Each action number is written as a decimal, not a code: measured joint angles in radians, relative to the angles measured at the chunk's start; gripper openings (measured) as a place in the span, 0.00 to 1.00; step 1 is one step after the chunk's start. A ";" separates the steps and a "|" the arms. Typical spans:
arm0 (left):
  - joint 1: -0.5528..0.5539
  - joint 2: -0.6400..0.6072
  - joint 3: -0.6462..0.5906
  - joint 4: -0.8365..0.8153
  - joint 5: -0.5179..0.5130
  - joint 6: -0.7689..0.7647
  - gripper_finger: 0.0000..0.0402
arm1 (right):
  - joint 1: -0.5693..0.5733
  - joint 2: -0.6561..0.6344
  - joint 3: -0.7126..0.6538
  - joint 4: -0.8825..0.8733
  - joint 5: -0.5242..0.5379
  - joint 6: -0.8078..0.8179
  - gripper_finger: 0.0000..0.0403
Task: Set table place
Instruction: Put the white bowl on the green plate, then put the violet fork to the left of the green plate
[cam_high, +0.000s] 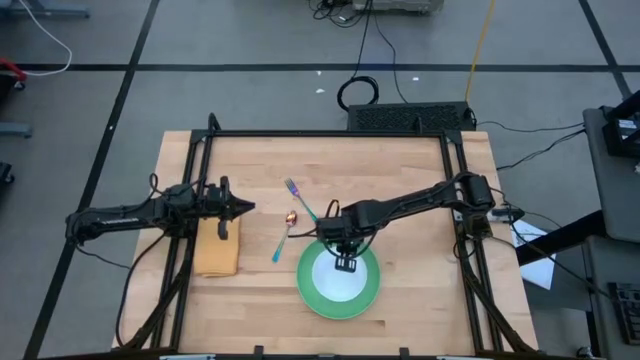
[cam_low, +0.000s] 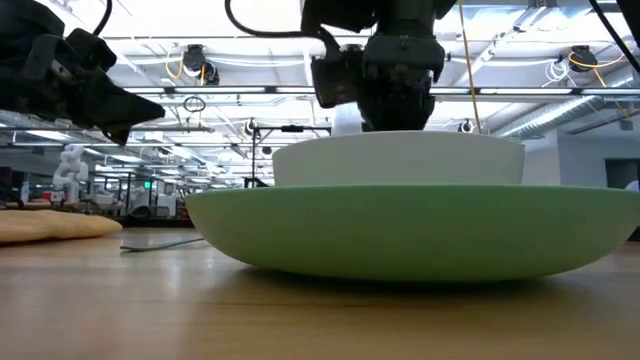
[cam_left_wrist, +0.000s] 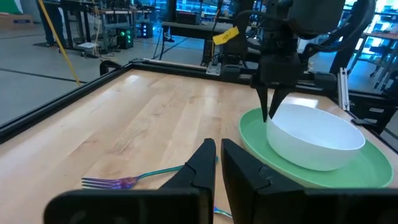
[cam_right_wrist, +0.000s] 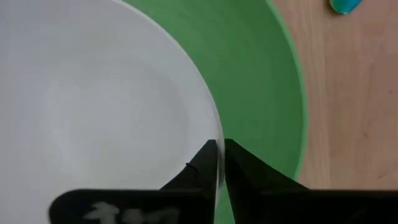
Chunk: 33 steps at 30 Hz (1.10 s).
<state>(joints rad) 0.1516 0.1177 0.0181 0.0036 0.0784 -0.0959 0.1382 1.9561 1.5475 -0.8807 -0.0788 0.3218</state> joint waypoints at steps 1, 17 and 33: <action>-0.002 0.000 0.000 0.000 0.000 0.000 0.08 | 0.001 -0.007 0.000 0.002 0.000 0.000 0.07; -0.005 0.000 0.000 0.000 0.000 -0.001 0.08 | 0.002 -0.166 0.001 0.058 -0.027 -0.119 0.08; -0.005 0.000 0.000 0.000 0.000 -0.012 0.08 | 0.008 -0.503 -0.127 0.242 -0.023 -0.284 0.00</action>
<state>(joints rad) 0.1471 0.1176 0.0181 0.0036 0.0784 -0.1078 0.1459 1.4534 1.4201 -0.6389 -0.1017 0.0377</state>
